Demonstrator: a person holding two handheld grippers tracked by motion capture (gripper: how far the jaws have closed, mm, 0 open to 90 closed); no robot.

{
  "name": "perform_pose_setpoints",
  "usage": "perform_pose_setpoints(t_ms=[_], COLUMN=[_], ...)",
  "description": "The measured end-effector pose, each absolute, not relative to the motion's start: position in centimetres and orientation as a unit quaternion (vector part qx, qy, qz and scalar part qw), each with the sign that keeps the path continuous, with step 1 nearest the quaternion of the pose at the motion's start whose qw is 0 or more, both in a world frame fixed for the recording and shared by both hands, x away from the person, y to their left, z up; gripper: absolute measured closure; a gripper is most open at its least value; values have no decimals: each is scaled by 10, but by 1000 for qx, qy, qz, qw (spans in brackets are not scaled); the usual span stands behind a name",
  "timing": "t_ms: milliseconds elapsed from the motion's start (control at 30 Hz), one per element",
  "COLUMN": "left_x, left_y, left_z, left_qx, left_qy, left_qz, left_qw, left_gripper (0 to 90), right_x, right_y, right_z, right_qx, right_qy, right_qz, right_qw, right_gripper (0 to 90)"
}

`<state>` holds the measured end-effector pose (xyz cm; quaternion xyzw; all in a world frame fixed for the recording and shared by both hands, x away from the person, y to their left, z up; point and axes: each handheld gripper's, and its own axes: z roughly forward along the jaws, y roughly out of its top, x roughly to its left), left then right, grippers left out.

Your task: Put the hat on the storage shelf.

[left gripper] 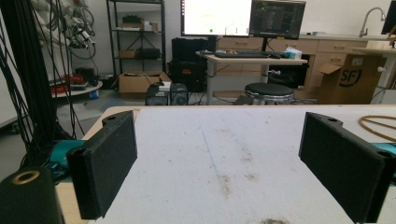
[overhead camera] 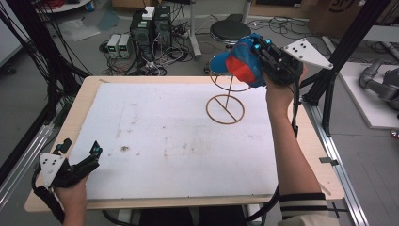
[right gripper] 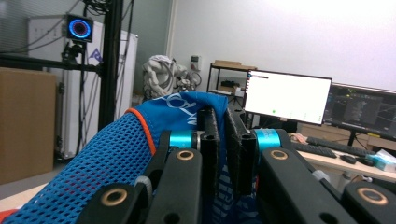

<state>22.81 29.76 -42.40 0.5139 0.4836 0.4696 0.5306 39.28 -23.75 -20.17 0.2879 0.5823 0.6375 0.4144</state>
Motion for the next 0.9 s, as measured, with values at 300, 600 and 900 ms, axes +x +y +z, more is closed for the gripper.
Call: perform_pose_setpoints(t_ms=[300,600,900], left_x=[228,229,230], left_y=[299,298,299], left_z=[-425,-425,-426], left_qx=[514,518,516], left_qy=[485,484,485], left_qz=[470,468,468], left_qw=[528,527,529], left_gripper=[117,117,118], right_x=[415,423,432], right_y=[-237,-226,-218], right_z=[-206,-215,-224], right_qx=[293,297,308], right_qy=[590,607,623], right_qz=[627,610,590], right_qw=[416,414,412], right_gripper=[851,842,839])
